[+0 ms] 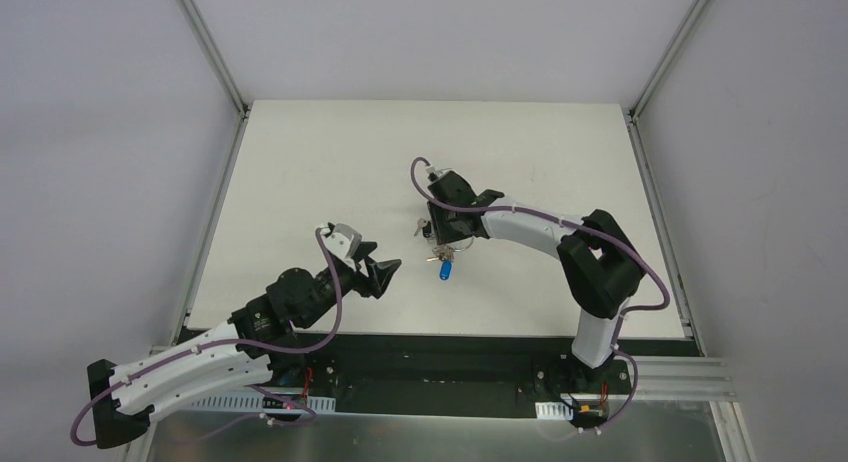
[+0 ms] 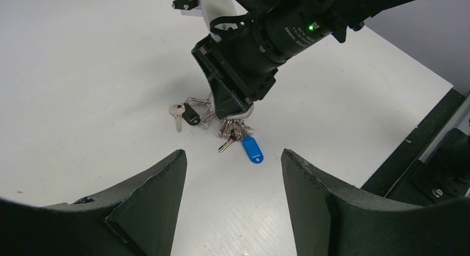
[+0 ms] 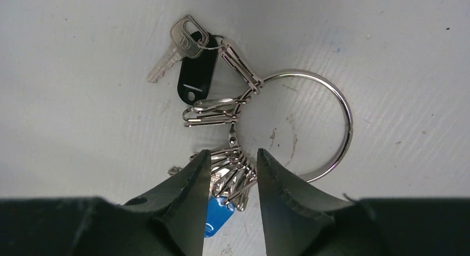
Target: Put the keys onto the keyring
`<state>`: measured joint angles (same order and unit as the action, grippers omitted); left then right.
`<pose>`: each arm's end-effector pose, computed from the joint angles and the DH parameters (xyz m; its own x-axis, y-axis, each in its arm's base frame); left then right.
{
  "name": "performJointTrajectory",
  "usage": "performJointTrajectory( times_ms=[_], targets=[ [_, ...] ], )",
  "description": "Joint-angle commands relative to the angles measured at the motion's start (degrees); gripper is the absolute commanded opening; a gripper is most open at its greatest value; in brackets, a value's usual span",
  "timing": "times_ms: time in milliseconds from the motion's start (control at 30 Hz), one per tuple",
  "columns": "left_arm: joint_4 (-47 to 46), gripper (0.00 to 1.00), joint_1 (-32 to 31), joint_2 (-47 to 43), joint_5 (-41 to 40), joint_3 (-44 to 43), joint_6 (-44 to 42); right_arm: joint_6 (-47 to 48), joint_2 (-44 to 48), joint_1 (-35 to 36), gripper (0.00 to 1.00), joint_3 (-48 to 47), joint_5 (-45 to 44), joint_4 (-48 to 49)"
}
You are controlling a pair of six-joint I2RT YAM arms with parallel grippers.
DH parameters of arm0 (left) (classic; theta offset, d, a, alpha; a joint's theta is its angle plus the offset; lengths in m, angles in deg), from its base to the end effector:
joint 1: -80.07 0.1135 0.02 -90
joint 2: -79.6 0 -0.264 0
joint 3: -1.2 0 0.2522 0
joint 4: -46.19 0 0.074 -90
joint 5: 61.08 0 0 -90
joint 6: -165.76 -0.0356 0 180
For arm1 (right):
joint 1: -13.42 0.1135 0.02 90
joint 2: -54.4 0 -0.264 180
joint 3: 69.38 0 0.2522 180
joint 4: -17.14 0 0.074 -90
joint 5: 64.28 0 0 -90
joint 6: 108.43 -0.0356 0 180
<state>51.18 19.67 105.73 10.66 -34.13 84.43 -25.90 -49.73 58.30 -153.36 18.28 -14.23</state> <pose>0.0786 -0.1157 0.2780 -0.0654 -0.1748 -0.9824 0.6692 0.7227 -0.1731 0.2791 0.2714 0.1971 -0.6335 -0.4490 -0.6301 -0.5650 0.8248 -0.0196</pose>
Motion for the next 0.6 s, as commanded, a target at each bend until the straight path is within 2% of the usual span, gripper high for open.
performJointTrajectory(
  times_ms=[0, 567],
  targets=[
    [-3.67, 0.63, -0.16, -0.23, -2.15, 0.64, -1.29, 3.19, -1.81, 0.82, 0.38, -3.85, -3.28, -1.78],
    [-2.93, 0.63, -0.16, -0.8, -3.42, 1.08, -1.25, 5.0, -6.97, 1.25, 0.32, -6.57, -2.75, -1.82]
  ],
)
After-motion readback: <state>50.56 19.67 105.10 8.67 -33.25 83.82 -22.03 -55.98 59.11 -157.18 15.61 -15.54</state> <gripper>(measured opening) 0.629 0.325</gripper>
